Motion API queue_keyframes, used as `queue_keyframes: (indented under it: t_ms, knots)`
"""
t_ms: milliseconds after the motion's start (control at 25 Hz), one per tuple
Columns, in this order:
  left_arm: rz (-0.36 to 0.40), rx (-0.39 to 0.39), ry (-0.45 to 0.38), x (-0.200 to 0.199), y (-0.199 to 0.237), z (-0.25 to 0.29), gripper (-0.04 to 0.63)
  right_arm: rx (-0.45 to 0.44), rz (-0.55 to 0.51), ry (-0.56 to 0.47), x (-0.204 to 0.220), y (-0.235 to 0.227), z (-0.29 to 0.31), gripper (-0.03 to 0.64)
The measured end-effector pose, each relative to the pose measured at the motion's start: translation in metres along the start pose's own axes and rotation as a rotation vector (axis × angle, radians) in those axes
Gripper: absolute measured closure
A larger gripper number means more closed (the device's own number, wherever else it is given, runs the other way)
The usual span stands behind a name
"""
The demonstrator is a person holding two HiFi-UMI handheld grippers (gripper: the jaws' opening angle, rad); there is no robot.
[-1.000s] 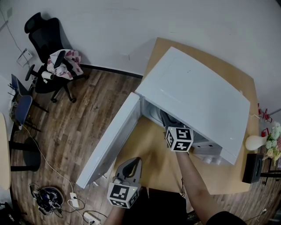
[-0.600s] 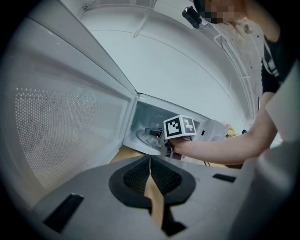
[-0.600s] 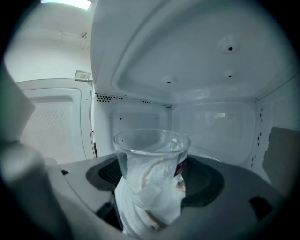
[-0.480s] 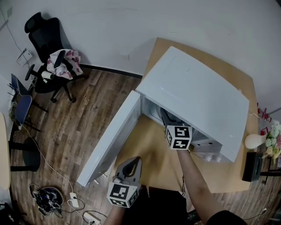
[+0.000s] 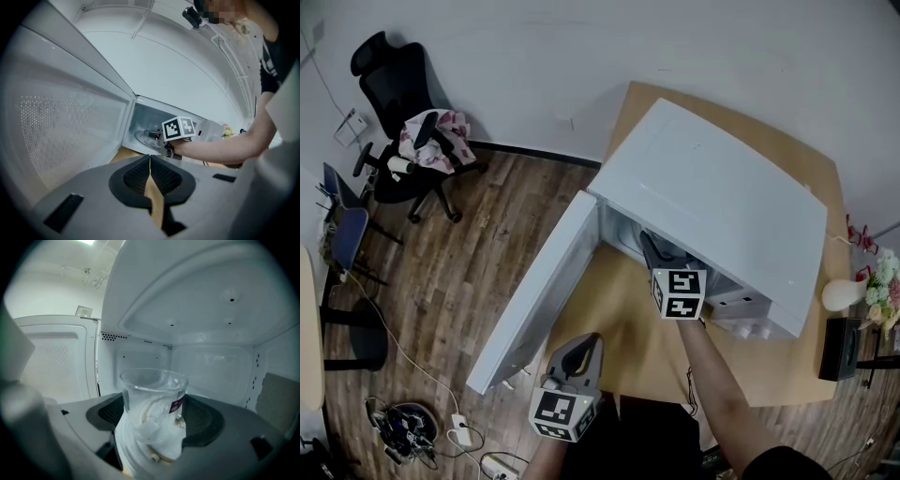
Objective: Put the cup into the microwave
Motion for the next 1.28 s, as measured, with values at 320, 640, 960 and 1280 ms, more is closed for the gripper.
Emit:
queue_keyframes:
  t_ms: [320, 640, 960, 1280]
  knots:
    - [0.021, 0.031, -0.004, 0.001, -0.006, -0.001, 0.589, 0.01, -0.007, -0.004, 0.001, 0.001, -0.012, 0.276]
    - [0.028, 0.041, -0.004, 0.0, -0.008, -0.004, 0.589, 0.031, 0.024, -0.007, 0.002, 0.0, -0.024, 0.276]
    - [0.026, 0.045, -0.003, -0.002, -0.006, -0.007, 0.589, 0.041, 0.045, 0.0, 0.007, -0.001, -0.039, 0.276]
    - [0.042, 0.071, -0.006, -0.006, -0.009, -0.003, 0.589, 0.055, 0.091, 0.013, 0.009, -0.008, -0.06, 0.276]
Point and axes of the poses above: the fingertips, and each gripper's own axes: z forward along the fingers, y to its left, x out of its underside, the point moved 6 cm from there along -z, backward along the fingers, and after that the axes turned 11 degrees about x, right-handed, at the moved point
